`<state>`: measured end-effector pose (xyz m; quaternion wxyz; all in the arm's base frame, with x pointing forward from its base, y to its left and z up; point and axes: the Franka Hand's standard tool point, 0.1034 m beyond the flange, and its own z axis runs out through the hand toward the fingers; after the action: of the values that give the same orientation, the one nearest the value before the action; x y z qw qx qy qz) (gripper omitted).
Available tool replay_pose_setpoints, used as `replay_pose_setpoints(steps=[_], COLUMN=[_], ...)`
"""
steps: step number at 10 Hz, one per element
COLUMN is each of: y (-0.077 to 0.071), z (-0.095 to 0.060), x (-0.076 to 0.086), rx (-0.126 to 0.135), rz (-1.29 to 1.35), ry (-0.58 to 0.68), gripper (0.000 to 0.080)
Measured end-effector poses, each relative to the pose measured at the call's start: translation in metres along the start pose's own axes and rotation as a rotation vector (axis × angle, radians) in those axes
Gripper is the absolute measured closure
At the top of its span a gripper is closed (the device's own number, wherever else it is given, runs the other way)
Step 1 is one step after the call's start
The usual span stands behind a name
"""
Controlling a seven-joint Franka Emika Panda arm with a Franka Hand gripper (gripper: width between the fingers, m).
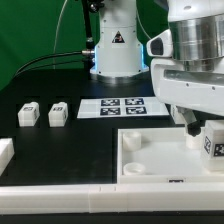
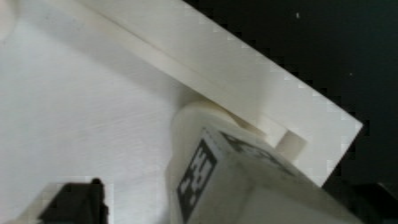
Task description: Assemble one leg
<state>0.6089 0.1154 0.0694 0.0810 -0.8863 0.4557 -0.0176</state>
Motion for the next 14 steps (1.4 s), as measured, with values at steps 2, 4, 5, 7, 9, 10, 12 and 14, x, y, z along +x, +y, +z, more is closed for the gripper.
replay_pose_setpoints(steps=[2, 4, 5, 7, 9, 10, 12, 14], y=[-0.0008, -0.0035, -0.0046, -0.0018, -0.0008, -0.0008, -0.0009, -0.0009], z=[0.0009, 0.0013, 0.0018, 0.0024, 0.0021, 0.0022, 0.0022, 0.0022], x=[-0.0028, -0.0082, -0.0103, -0.0048, -0.0026, -0.0029, -0.0029, -0.0029], rx=[-0.018, -0.052, -0.064, -0.071, -0.077, -0.077, -0.077, -0.077], rz=[-0.26, -0.532, -0.658, -0.818, -1.003, -1.004, -1.003, -1.003], ry=[0.015, 0.04, 0.045, 0.044, 0.038, 0.038, 0.038, 0.038], gripper=[0.015, 0.015, 0.015, 0.015, 0.015, 0.015, 0.015, 0.0484])
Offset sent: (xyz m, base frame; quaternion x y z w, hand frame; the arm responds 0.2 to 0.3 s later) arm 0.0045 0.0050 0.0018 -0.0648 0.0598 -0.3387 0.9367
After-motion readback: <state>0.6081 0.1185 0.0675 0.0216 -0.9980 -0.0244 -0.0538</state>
